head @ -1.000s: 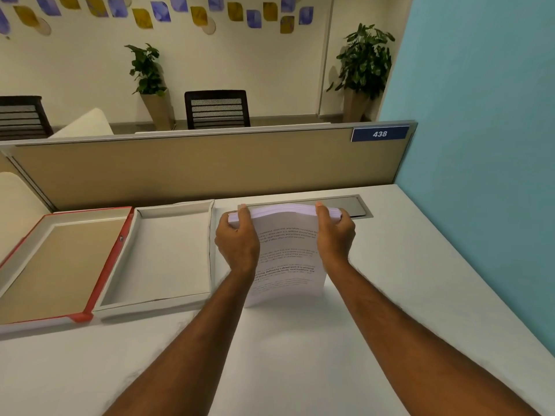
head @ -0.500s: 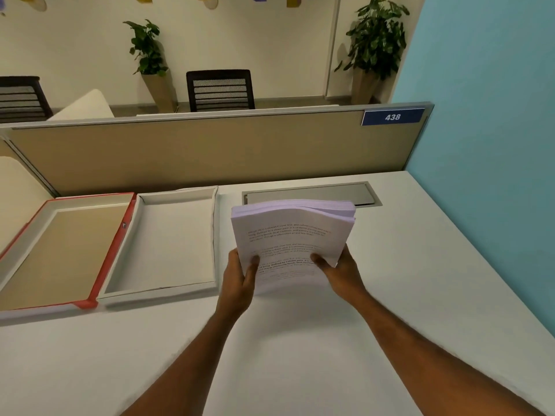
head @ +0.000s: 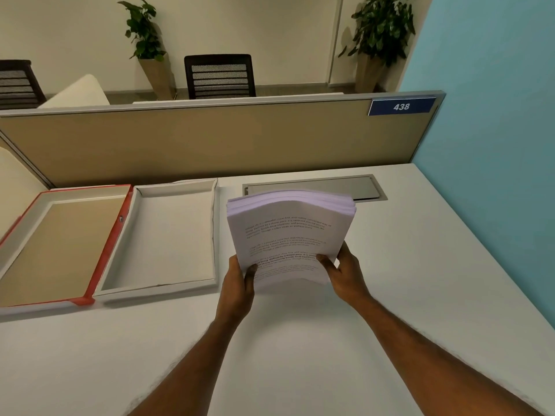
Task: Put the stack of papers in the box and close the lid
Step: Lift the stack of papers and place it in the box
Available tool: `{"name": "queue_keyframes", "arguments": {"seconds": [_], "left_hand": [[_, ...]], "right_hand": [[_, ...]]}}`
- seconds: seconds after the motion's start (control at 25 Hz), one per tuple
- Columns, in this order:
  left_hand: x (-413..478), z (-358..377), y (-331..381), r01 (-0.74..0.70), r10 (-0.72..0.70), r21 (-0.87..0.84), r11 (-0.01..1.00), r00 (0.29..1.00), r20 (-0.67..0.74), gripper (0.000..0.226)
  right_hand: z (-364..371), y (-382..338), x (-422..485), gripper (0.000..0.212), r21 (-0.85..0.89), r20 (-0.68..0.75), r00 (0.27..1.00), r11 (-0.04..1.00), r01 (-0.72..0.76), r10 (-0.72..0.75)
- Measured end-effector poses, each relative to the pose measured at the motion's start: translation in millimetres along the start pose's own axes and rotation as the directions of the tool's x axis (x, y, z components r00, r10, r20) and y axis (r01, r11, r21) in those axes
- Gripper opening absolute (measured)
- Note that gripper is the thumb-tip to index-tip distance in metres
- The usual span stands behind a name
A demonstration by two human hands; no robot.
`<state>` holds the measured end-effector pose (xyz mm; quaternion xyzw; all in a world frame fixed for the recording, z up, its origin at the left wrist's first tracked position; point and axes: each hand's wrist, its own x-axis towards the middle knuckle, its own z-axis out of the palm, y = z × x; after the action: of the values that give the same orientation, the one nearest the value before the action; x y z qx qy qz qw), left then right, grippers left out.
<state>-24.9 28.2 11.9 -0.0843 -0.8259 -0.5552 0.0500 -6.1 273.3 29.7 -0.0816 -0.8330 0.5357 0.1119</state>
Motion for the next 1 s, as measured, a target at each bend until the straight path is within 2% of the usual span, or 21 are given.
{"name": "queue_keyframes", "arguments": {"seconds": [0.24,0.4,0.52,0.76,1.0], "left_hand": [[8.8,-4.5,-16.1,0.003,-0.004,0.012,1.000,0.998,0.069,0.023],[26.0,-14.8,-3.3,-0.036,0.036,0.019,0.999,0.999,0.020,0.014],[43.8,-34.8,16.5,-0.061,0.064,0.060,0.996,0.996,-0.058,0.024],[55.4,-65.1,21.8,0.084,-0.069,0.248,0.965,0.995,-0.066,0.031],[22.3,-92.3,-15.3,0.236,-0.236,0.260,0.936,0.971,-0.029,0.024]], "right_hand": [[1.5,3.0,1.9,0.036,-0.059,0.031,0.999,0.998,-0.038,0.040],[1.2,-14.4,11.1,0.033,-0.013,0.054,0.997,0.998,-0.055,0.056],[3.8,-38.1,24.6,0.031,0.016,0.074,0.996,0.999,-0.045,0.044],[30.0,-68.9,31.3,0.030,-0.021,0.069,0.995,0.998,-0.067,0.069],[75.7,-57.5,1.6,0.026,-0.099,0.120,0.975,0.980,-0.174,0.185]]}}
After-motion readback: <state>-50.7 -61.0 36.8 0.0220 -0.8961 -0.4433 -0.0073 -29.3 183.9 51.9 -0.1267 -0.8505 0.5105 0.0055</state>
